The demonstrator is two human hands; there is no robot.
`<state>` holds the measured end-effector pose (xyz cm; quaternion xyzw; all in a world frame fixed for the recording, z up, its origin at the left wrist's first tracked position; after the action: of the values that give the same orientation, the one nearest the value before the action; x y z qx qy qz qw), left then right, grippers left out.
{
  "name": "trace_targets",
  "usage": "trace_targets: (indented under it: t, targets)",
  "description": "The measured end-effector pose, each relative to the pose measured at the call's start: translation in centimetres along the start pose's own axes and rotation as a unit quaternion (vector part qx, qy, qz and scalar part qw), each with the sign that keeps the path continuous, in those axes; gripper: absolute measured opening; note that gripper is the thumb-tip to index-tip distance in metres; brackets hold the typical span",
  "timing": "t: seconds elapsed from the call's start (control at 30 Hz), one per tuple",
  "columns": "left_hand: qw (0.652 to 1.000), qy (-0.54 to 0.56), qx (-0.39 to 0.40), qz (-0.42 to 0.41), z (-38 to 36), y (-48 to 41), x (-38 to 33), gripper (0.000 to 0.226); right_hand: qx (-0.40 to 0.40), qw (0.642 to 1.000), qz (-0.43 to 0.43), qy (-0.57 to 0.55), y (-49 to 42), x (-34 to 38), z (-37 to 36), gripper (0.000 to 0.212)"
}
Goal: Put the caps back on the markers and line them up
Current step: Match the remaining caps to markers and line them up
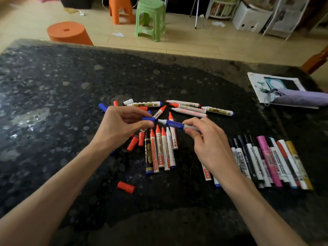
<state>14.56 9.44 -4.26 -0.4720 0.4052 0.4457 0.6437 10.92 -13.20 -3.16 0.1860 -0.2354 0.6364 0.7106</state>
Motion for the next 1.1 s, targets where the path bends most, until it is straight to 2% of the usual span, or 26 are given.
trace_targets:
  t: [0.37, 0.67, 0.73, 0.87, 1.0, 1.1]
  targets:
    - [0.999, -0.043, 0.021, -0.016, -0.5, -0.1, 0.0, 0.033, -0.027, 0.999, 0.023, 0.022, 0.0, 0.1, 0.3, 0.021]
    - [0.989, -0.115, 0.09, -0.021, -2.4, 0.1, 0.9, 0.02, 0.023, 0.995, 0.071, 0.07, 0.5, 1.4, -0.4, 0.024]
    - [0.979, -0.162, 0.121, -0.028, -2.8, 0.2, 1.0, 0.018, 0.038, 0.994, 0.076, 0.073, 0.4, 1.5, -0.4, 0.028]
    - [0.925, -0.312, 0.194, -0.101, -3.9, 0.6, -0.5, 0.018, 0.028, 0.993, 0.087, 0.077, 0.5, 1.5, -0.3, 0.032]
    - [0.917, -0.324, 0.192, -0.129, -4.3, 0.9, -1.2, 0.022, -0.004, 0.993, 0.096, 0.067, 0.8, 1.3, 0.2, 0.031]
    - [0.92, -0.305, 0.193, -0.152, -4.9, 1.2, -1.2, 0.038, -0.019, 0.994, 0.097, 0.056, 1.3, 1.0, 0.3, 0.03]
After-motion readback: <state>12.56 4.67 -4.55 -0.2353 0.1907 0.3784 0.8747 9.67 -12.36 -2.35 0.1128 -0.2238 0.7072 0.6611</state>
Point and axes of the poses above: each hand's wrist, its own y-axis away from the middle knuckle, its own z-axis out of the back of the hand, x = y × z, the point moved 8 cm from there along -y, towards the middle knuckle, and after that the axes turned 12 degrees about -z, right-handed, at the moved point
